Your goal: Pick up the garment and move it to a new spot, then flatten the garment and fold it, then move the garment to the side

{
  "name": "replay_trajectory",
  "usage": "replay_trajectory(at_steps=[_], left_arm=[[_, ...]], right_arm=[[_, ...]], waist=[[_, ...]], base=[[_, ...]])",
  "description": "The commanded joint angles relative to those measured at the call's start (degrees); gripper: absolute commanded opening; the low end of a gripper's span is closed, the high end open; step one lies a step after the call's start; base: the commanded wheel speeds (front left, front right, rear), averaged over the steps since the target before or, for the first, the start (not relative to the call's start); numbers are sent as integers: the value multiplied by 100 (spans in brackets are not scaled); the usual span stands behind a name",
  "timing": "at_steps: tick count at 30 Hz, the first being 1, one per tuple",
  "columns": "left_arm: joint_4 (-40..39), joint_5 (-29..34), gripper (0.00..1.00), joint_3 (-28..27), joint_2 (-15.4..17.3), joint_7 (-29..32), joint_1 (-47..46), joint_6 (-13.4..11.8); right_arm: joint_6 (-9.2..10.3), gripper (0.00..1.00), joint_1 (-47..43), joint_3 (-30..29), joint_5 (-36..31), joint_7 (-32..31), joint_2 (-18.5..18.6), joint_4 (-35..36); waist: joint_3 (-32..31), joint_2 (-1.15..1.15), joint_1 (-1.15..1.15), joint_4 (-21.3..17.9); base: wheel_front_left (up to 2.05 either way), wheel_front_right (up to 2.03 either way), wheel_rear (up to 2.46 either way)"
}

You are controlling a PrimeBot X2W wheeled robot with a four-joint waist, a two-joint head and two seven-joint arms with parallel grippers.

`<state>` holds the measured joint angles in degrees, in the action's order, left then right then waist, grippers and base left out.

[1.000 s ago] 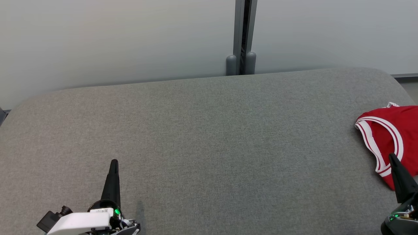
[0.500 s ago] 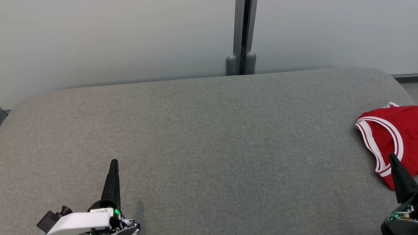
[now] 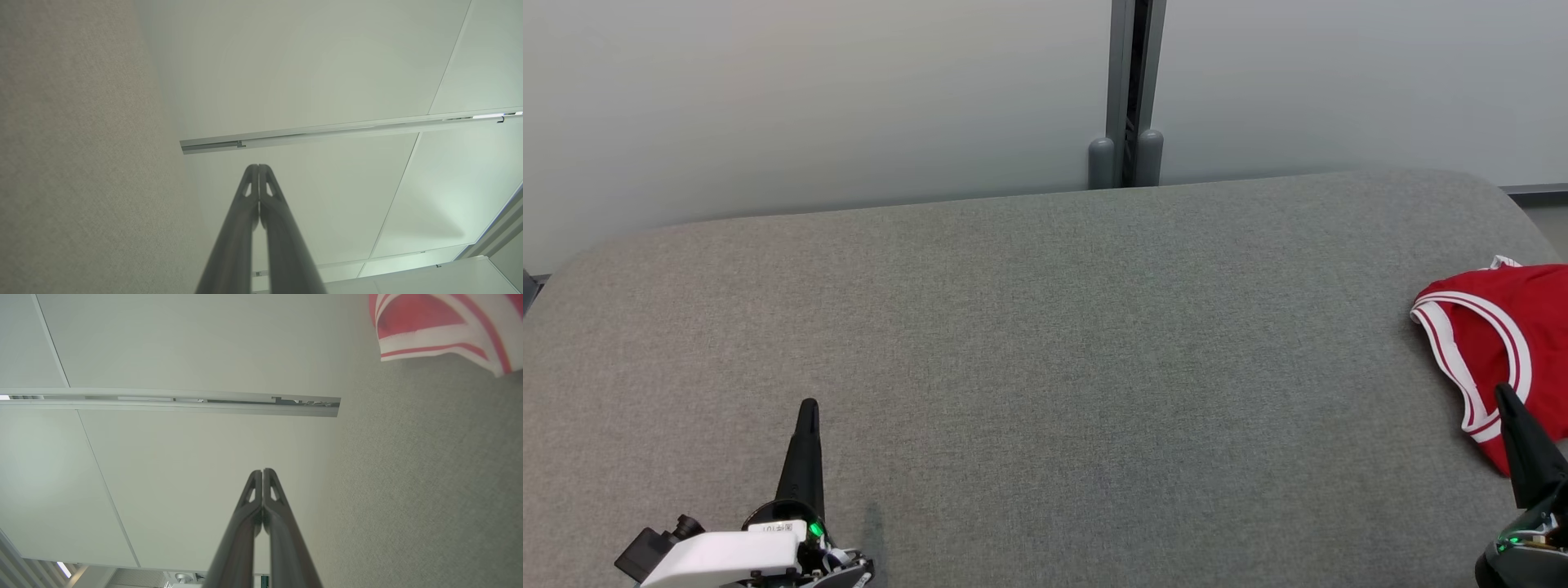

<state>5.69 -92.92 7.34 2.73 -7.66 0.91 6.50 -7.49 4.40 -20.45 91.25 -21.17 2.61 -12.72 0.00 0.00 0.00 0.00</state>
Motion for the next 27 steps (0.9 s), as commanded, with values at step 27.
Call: replay_trajectory(at_steps=[27], left_arm=[[-15, -15, 0, -24, 13, -1, -73, 20]], right_arm=[[0, 0, 38, -22, 19, -18, 51, -11]], waist=[[0, 0, 0, 0]], base=[[0, 0, 0]])
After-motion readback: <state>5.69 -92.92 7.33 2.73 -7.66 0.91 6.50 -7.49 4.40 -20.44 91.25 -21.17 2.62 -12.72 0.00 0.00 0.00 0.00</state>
